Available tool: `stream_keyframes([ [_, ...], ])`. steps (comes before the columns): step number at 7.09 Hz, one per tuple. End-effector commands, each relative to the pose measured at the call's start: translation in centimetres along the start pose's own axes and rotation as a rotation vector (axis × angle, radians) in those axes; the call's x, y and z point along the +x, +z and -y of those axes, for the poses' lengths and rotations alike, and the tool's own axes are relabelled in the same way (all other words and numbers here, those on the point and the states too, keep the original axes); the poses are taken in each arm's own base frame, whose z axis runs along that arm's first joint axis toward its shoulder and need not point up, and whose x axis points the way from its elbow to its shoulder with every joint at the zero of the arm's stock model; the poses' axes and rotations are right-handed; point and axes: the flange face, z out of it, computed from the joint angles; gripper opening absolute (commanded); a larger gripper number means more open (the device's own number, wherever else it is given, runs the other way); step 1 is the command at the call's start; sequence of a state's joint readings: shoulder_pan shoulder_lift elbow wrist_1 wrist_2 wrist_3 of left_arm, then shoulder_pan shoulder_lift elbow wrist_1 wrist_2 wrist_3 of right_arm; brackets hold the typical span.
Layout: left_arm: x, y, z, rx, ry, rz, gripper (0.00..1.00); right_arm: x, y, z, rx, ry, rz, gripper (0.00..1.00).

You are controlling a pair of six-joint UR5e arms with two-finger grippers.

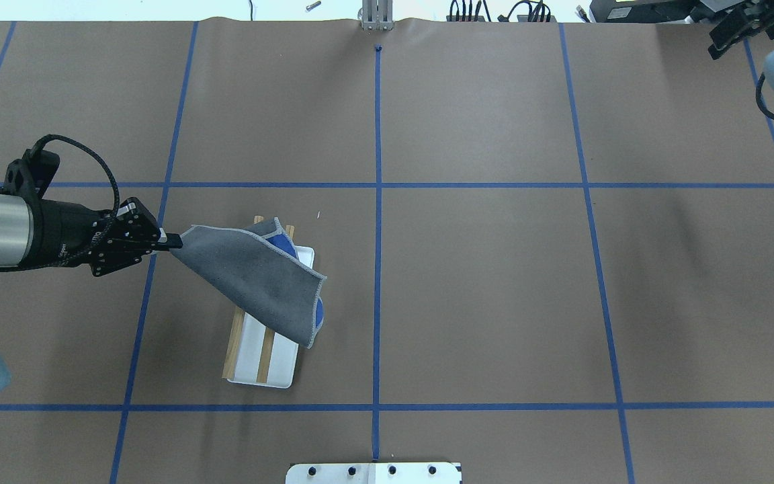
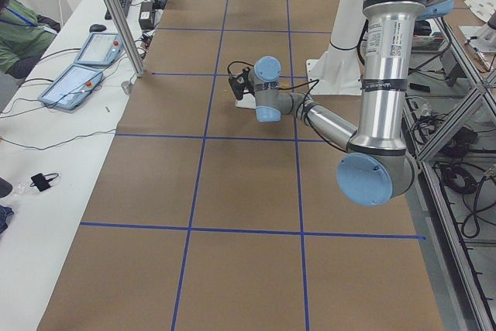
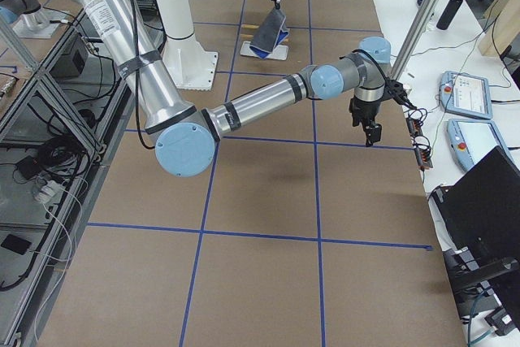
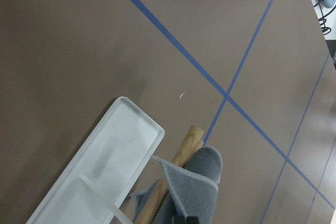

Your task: Hang towel on rack

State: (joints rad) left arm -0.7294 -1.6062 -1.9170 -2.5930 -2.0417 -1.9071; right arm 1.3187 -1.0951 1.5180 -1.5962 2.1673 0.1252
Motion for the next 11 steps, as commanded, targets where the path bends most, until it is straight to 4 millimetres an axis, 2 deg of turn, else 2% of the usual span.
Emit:
stream_keyframes([
  [1,-1.1,0.9,1.1,0.015,0.021,0.025,0.0,3.1,-0.4,-1.2,-0.005,-0.011,0.006,1.0],
  [2,-1.6,1.3,1.4,0.019,0.015,0.035,0.0,4.4,-0.2,-2.1,-0.012,-0.029,0.014,1.0],
  [4,-2.4,2.2,2.0,0.022,0.052,0.058,0.0,5.0,-0.3,-2.6,-0.013,-0.03,0.018,1.0],
  [5,-2.7,2.3,2.3,0.025,0.088,0.064,0.08,5.5,-0.2,-2.9,-0.015,-0.023,0.017,1.0],
  [6,-3.5,2.7,2.8,0.029,0.115,0.083,0.42,5.8,0.1,-3.4,-0.019,-0.018,0.016,1.0],
  [7,-4.1,2.8,3.2,0.03,0.217,0.097,0.98,6.2,0.1,-3.6,-0.022,-0.011,0.015,1.0],
  [8,-4.5,2.5,4.2,0.049,0.249,0.115,0.98,6.4,0.2,-3.8,-0.026,-0.005,0.014,1.0],
  [9,-4.5,1.5,5.8,0.069,0.328,0.123,0.99,7.2,0.9,-4.9,-0.036,0.016,0.014,1.0],
  [11,-5.6,-0.1,10.5,0.116,0.524,0.316,0.99,9.8,3.5,-8.7,-0.09,0.054,0.007,1.0],
])
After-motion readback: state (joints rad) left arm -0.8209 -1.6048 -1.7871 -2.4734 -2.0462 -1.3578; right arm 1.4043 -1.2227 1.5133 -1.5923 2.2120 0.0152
